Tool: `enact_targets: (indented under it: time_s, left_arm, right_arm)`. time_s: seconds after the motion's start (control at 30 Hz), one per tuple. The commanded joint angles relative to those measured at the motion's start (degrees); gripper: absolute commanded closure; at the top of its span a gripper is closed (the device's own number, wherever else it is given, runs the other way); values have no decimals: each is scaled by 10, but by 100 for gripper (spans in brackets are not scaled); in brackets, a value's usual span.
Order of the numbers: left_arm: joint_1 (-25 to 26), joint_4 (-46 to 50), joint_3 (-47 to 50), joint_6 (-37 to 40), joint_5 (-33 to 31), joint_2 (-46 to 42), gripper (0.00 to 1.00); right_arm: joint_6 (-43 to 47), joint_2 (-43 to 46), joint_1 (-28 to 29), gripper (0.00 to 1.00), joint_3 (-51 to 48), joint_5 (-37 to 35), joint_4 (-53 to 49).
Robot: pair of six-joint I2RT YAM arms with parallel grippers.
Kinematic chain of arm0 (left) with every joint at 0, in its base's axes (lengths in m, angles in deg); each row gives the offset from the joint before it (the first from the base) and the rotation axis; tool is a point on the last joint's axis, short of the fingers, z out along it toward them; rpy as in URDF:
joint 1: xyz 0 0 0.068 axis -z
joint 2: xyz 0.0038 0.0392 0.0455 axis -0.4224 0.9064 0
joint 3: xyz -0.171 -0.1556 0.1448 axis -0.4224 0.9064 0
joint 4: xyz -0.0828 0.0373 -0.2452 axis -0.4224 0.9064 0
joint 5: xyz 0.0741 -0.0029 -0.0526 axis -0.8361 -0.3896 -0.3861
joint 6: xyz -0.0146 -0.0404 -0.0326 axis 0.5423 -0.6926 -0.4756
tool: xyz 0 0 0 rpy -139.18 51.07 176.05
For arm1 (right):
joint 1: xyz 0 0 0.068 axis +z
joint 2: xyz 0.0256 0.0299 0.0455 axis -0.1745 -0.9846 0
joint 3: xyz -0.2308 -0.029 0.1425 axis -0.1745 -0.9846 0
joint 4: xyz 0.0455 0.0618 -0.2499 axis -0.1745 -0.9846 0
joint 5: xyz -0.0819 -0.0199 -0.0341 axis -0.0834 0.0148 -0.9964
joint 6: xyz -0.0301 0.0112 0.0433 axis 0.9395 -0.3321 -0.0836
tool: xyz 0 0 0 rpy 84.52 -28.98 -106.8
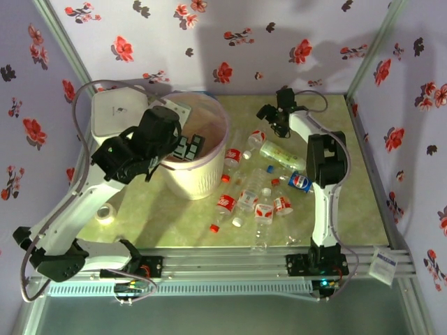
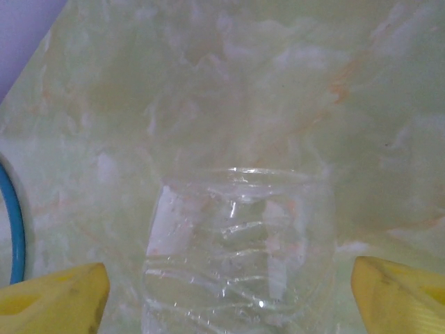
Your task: Put the plastic bottles in the bin
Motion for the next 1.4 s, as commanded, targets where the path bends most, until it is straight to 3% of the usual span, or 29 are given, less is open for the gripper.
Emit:
enact_targets:
  time_s: [0.0, 0.37, 0.6, 0.7, 0.93, 1.2, 1.37]
  left_arm:
    - [5, -14, 14, -15, -13, -19, 0]
    - [5, -30, 1, -4, -13, -13, 0]
    - [6, -22, -55, -5, -12, 4, 0]
    - [10, -30, -77, -6, -9, 12, 0]
    - [11, -71, -115, -1, 74, 50, 0]
    - [11, -69, -203, -11, 212, 124, 0]
    - [11, -82, -217, -18, 250, 133, 0]
  right_arm:
    - [-18, -20, 5, 16, 21, -11, -15]
    - [-22, -2, -10, 36, 17, -1, -22]
    - [-19, 60, -34, 48, 4, 21, -13]
    - [-14, 105, -45, 48, -20, 30, -9]
    - [18, 232, -54, 48, -86, 64, 8]
    - [23, 365, -45, 48, -134, 228, 91]
    - [-2, 430, -12, 48, -145, 305, 182]
